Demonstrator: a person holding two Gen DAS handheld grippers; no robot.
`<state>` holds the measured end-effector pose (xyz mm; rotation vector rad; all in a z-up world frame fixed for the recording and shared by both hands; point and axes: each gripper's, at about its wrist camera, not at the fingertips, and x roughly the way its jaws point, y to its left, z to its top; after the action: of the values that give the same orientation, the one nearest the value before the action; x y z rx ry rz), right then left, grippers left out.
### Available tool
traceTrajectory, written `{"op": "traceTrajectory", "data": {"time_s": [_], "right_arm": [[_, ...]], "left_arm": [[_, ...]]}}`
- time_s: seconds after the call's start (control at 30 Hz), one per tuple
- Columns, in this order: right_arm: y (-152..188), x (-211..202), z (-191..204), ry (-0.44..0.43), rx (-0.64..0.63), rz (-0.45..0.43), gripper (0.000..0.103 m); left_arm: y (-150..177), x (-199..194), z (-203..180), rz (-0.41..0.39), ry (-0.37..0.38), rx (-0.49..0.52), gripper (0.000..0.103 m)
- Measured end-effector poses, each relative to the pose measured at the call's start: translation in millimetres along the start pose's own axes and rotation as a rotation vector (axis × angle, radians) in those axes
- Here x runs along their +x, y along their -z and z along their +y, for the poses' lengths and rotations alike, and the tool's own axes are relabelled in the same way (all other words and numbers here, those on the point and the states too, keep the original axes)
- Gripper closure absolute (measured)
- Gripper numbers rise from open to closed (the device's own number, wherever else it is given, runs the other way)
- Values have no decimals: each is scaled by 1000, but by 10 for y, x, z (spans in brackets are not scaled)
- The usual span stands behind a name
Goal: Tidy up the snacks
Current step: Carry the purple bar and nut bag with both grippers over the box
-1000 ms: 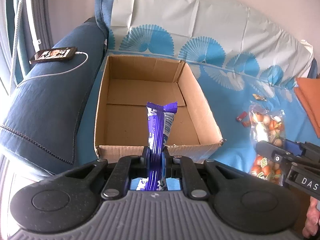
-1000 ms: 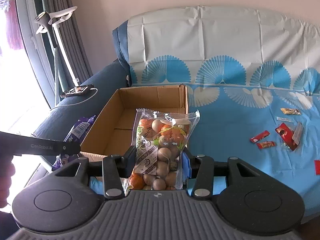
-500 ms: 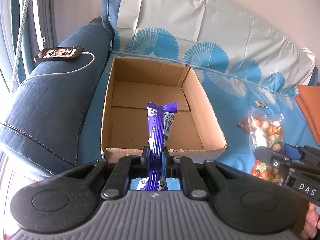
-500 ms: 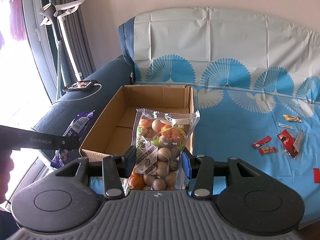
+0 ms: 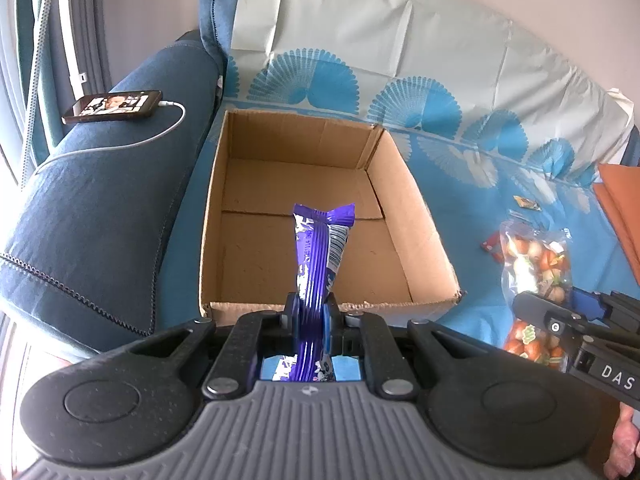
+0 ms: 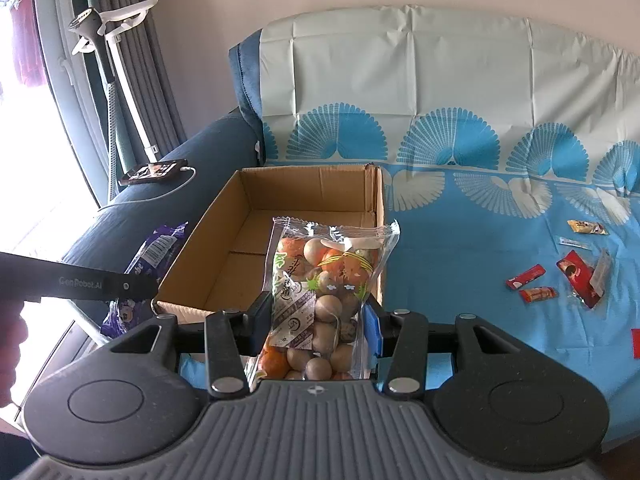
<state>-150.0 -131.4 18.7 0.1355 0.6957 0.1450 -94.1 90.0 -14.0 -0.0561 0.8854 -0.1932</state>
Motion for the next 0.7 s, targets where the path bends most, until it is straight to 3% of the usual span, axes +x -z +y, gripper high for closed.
{"op": "traceTrajectory", "data": {"time_s": [0.7], "right_arm": [[-244,403,-69,18,-17,-16,54]], "left_arm": [[-452,228,67,-51,-7,-15,91]]}}
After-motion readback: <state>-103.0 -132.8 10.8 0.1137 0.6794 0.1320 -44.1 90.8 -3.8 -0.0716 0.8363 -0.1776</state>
